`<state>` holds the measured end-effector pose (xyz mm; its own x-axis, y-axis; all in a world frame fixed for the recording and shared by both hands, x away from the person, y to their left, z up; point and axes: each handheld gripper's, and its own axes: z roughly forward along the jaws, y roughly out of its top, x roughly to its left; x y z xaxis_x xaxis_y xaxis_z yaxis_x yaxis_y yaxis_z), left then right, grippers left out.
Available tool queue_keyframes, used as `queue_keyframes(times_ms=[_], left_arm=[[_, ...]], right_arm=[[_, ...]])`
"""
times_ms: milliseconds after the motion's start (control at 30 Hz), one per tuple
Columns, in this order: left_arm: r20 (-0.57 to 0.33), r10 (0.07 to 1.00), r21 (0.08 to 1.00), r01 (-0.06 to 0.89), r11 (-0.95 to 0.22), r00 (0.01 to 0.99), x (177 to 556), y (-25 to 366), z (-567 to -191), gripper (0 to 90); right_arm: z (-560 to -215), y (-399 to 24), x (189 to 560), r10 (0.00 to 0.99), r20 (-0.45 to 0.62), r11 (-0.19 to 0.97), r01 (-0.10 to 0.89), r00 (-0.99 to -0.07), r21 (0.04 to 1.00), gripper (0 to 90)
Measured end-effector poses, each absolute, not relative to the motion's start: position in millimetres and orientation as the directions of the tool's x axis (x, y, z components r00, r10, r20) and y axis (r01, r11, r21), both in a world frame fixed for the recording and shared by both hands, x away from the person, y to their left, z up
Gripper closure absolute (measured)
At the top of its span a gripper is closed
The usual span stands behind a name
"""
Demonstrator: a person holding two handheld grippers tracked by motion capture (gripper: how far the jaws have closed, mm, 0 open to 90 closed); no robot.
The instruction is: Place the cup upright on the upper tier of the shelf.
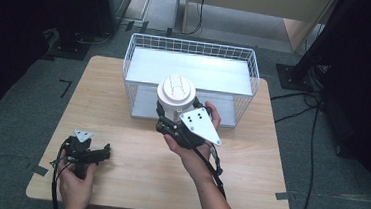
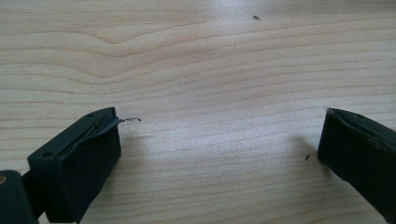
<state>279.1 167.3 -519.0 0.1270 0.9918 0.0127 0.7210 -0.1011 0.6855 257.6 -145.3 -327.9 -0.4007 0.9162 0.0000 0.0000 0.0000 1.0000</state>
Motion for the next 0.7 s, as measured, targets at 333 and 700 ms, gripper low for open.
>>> queue_keyframes(times_ms=[333,700], left_arm=[[0.014,0.992,0.684,0.723,-0.103,0.128,279,167,-519,0.0],[0.014,0.992,0.684,0.722,-0.102,0.127,279,167,-519,0.0]], right_arm=[[-304,-152,277,0.931,-0.007,-0.006,-0.033,-0.365,0.999,16.0],[-285,-159,303,0.946,-0.007,-0.017,-0.073,-0.325,0.997,15.9]])
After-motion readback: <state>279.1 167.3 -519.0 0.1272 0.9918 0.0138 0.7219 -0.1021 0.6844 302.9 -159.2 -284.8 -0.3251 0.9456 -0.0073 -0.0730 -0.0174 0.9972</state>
